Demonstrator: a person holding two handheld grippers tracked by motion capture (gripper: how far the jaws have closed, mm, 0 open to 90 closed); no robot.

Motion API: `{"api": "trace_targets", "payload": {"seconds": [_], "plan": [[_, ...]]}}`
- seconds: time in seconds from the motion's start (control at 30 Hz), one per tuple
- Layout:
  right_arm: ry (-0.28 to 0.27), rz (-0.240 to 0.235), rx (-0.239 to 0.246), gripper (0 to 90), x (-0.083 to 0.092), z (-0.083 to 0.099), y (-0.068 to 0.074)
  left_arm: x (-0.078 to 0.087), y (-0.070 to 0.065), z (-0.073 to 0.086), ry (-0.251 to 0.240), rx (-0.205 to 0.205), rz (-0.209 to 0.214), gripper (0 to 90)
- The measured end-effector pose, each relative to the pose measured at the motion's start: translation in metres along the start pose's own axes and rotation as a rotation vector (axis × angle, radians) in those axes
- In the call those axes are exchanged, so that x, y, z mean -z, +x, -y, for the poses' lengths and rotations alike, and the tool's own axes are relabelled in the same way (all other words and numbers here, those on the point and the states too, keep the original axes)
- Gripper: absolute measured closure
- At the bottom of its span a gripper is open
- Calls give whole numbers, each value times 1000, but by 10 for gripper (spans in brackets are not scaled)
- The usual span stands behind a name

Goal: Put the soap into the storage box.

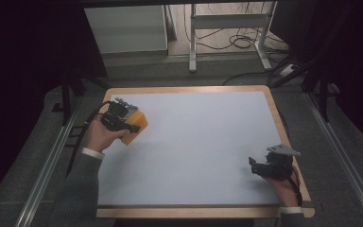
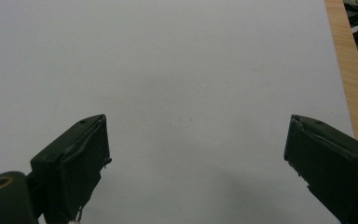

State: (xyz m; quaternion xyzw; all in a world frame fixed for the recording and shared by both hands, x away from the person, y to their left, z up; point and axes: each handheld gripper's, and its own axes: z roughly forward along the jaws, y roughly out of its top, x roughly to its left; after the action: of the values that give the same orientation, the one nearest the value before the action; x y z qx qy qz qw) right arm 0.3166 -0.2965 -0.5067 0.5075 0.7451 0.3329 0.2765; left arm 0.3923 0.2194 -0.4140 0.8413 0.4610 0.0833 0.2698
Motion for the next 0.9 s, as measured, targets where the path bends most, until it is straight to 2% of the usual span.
{"api": "trace_targets", "payload": {"seconds": [0.1,0.2,0.37,0.63,0.8,0.9], "plan": [[0,0,1,66,0,0,0,1,3,-2,8,-7,-8,609],[0,0,-1,66,0,0,0,2,5,-4,1,11,-11,609],[-1,0,-1,66,0,0,0,7,9,-9,1,12,-22,609],[0,-2,-1,66,0,0,0,8,21,-15,3,45,-39,609],[-2,-1,0,66,0,0,-1,7,27,-19,-6,59,-66,609],[-1,0,-2,66,0,0,-1,6,30,-22,-1,67,-62,609]]}}
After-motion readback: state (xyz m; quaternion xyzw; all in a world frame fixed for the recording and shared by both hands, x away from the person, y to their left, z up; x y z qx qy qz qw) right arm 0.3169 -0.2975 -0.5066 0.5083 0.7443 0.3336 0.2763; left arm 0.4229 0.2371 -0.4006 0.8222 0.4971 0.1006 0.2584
